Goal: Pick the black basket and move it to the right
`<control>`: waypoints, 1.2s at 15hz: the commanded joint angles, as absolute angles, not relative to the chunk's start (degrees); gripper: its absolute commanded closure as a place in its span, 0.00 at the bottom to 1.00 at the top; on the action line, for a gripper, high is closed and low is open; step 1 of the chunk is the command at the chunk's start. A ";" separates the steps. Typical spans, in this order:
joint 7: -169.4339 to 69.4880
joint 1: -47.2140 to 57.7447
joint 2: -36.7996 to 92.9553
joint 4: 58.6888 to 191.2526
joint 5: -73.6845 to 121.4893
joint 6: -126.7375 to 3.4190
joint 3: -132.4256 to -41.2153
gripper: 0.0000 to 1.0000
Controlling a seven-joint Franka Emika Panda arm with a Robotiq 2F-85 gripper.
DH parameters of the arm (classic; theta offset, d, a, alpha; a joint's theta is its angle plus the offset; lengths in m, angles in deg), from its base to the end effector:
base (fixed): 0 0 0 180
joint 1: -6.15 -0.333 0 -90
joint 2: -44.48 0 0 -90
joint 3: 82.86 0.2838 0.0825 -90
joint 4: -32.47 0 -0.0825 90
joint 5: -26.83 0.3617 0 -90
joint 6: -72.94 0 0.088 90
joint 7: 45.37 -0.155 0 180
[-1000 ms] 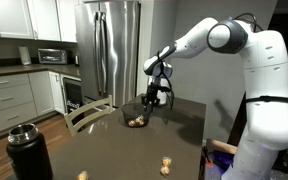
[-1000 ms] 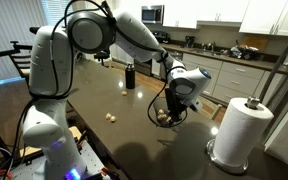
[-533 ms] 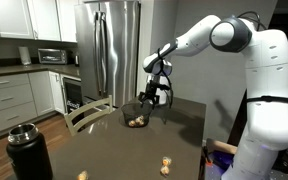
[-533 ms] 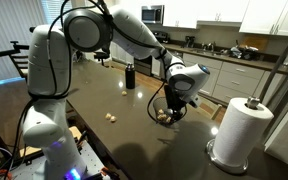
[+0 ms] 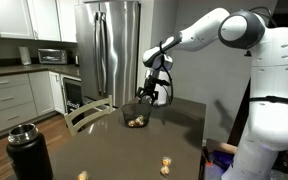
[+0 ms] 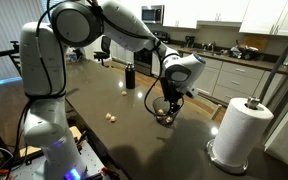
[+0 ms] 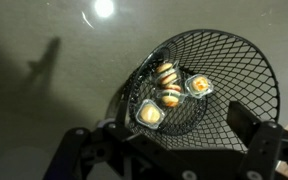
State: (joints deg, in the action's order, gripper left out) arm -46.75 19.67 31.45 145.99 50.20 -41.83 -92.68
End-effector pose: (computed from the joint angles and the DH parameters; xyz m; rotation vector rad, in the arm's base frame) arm 0.5156 -0.1773 0.2791 -2.6494 0.8793 0.1871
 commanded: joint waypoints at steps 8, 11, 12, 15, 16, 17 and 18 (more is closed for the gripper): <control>-54.26 14.13 41.42 153.68 38.59 -47.40 -91.46 0.00; -52.93 13.20 42.88 155.34 38.27 -48.71 -90.47 0.00; -52.69 12.94 43.17 155.71 38.09 -48.99 -90.12 0.00; -52.30 12.05 44.46 157.89 36.20 -51.39 -89.26 0.00; -52.29 11.84 44.68 158.56 35.38 -52.30 -88.99 0.00; -52.70 11.57 45.04 159.23 34.90 -53.10 -88.70 0.00; -52.68 11.33 45.28 159.93 34.68 -54.09 -88.50 0.00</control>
